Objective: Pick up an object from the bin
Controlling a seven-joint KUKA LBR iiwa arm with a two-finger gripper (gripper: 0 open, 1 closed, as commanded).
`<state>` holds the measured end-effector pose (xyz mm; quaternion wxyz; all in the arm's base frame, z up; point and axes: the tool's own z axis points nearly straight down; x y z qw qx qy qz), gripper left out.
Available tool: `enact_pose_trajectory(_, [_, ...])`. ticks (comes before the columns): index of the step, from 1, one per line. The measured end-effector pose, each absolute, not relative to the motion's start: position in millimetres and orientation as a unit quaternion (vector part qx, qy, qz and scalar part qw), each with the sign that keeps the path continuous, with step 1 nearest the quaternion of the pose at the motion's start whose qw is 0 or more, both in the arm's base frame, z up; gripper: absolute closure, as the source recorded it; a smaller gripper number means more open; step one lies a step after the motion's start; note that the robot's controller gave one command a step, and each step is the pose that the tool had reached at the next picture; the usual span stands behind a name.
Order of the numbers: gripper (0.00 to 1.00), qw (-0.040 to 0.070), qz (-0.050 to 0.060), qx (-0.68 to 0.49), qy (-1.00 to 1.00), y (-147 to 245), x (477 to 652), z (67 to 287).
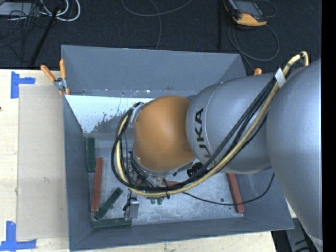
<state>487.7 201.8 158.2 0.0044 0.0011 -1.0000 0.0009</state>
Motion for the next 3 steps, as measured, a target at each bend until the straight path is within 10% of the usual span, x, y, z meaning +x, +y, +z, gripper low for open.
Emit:
enact_pose_trajectory(1, [0.0,0.003,0.001,-0.102,-0.995,188.8,477.7,67.4])
enact_pose_trajectory(2, [0.0,-0.005,0.0,-0.098,-0.995,142.9,539.9,136.1])
enact_pose_trajectory(3, [0.0,0.002,0.002,-0.078,-0.997,111.0,561.9,65.4])
